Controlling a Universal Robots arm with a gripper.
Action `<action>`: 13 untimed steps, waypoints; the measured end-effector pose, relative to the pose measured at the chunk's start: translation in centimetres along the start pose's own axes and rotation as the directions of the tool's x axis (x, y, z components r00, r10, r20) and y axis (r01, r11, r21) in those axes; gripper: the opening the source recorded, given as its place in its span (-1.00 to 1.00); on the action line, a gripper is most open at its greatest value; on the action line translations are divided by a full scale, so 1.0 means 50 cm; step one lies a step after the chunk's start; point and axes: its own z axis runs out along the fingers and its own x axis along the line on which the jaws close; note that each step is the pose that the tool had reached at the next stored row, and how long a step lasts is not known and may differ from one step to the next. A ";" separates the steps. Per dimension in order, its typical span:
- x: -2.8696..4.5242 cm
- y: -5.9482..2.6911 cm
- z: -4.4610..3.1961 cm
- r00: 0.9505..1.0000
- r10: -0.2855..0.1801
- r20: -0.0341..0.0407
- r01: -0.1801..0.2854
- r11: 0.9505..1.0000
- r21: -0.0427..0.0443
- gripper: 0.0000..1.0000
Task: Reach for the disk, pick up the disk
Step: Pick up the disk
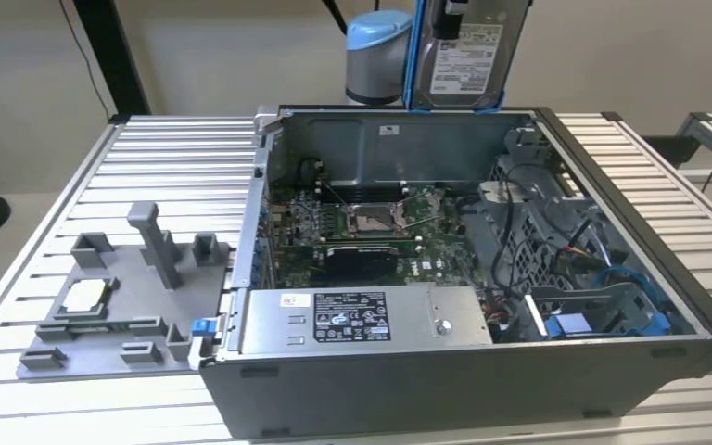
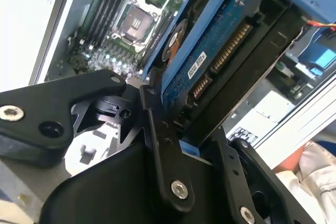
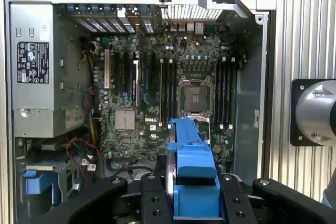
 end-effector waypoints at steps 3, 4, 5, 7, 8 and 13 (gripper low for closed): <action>0.000 -0.021 0.000 1.000 0.000 0.000 0.000 1.000 0.000 -1.00; 0.000 -0.028 -0.001 1.000 0.000 0.000 0.000 1.000 0.000 -1.00; 0.000 -0.035 -0.001 1.000 0.000 0.000 0.000 1.000 0.000 -1.00; -0.001 -0.050 -0.001 1.000 0.000 0.000 0.000 1.000 0.000 -1.00; -0.001 -0.057 -0.001 1.000 0.000 0.000 0.000 1.000 0.000 -1.00; -0.001 -0.093 -0.002 1.000 0.000 0.000 0.000 1.000 0.000 -1.00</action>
